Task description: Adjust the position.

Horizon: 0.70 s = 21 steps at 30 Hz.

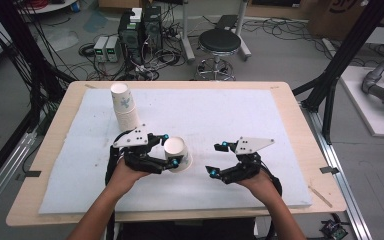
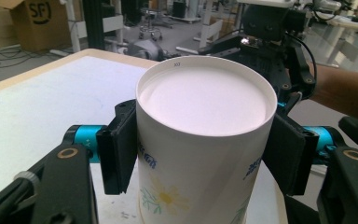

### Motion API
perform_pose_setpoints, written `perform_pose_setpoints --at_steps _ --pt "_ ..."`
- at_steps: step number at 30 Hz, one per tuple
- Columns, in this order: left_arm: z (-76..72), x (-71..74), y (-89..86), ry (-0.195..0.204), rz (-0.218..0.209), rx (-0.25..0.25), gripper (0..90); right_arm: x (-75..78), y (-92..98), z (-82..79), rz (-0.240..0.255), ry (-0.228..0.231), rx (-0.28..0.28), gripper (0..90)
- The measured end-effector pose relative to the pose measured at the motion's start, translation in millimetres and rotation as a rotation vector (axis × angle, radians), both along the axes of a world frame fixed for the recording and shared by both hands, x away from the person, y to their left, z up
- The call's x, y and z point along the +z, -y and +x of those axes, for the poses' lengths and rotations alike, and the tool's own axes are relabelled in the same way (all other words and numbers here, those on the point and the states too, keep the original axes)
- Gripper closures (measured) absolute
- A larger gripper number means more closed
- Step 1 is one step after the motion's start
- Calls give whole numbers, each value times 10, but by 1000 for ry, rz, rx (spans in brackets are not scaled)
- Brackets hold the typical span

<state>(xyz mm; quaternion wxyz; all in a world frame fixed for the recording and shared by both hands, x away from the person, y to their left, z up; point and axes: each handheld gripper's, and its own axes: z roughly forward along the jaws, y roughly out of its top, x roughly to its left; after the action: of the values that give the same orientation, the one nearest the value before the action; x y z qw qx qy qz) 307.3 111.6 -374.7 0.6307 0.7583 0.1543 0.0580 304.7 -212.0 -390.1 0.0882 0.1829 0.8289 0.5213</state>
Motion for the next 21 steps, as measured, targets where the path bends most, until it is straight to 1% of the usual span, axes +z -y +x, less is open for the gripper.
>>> perform_pose_setpoints --at_steps 3,6,9,10,15,18,20,21 --pt "-13 -11 47 -3 4 -20 340 6 -68 -15 17 3 43 195" --pt "-19 -25 93 -2 14 -38 340 0 -102 -26 9 2 51 195" --pt "-26 -31 117 -3 15 -45 341 -13 -125 -37 6 -5 60 195" --pt "-30 -34 139 -2 15 -55 341 -16 -132 -39 5 -3 65 195" --pt "-37 -41 182 -2 6 -78 341 -16 -165 -57 16 -14 91 195" --pt "-41 -50 209 -3 1 -90 342 -17 -188 -67 25 -18 116 195" --pt "-41 -52 216 -3 8 -97 342 -22 -206 -74 25 -20 126 195" --pt "-44 -56 227 -6 3 -98 342 -22 -206 -74 25 -20 126 195"
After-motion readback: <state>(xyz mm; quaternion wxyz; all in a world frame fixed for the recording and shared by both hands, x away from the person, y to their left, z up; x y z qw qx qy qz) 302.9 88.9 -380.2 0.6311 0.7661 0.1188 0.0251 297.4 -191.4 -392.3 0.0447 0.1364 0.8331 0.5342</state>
